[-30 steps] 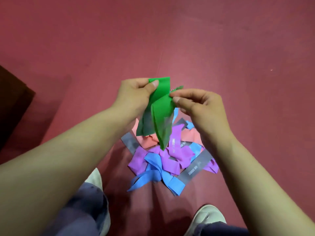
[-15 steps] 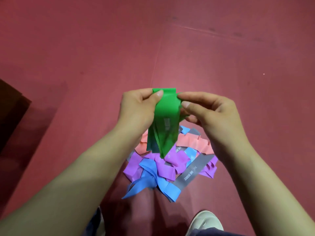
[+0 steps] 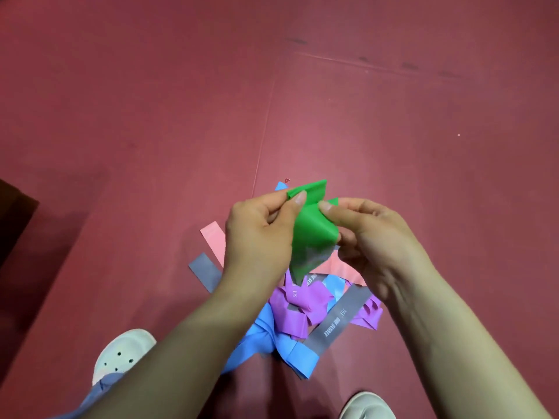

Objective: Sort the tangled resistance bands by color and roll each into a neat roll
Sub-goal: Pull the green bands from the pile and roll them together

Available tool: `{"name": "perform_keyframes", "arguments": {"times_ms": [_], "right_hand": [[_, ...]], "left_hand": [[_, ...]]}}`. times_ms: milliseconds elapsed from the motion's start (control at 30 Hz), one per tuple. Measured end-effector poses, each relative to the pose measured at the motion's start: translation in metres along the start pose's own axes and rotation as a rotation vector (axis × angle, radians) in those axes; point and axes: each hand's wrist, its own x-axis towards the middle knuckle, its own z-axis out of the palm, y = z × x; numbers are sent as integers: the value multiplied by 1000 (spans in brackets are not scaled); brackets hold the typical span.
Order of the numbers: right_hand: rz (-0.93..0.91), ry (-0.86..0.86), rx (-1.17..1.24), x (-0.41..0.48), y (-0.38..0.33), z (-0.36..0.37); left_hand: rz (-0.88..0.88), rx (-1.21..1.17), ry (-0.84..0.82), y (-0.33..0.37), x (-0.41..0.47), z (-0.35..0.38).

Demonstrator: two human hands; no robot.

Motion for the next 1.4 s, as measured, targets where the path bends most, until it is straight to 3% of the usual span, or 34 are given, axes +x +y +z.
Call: {"name": "perform_keyframes", "arguments": {"times_ms": [167,267,367,467,667,1033,1400], "right_hand": [[-124,-8,66,3,-6,-1],[-211,-114,97,2,-7,-4],[-265,-262,99,0,-8,-4],[-253,-287,62,1,-6,-5],[-294,-179,-192,4,2,-2],[-490,10,-307,9,9,1],[-654,139,-480,9,5,-4]], "left_hand": [[-59,-95,73,7,10,-2],[-265,-245,132,7,17,-7],[-448,-336,64,8,18,-7],[-510,-382,-8,10,19,-8],[-398,-347,-60,15,20,-14],[-312,-321,-117,7,17,-10],[-433,-343,-153,10,17,-14]]}}
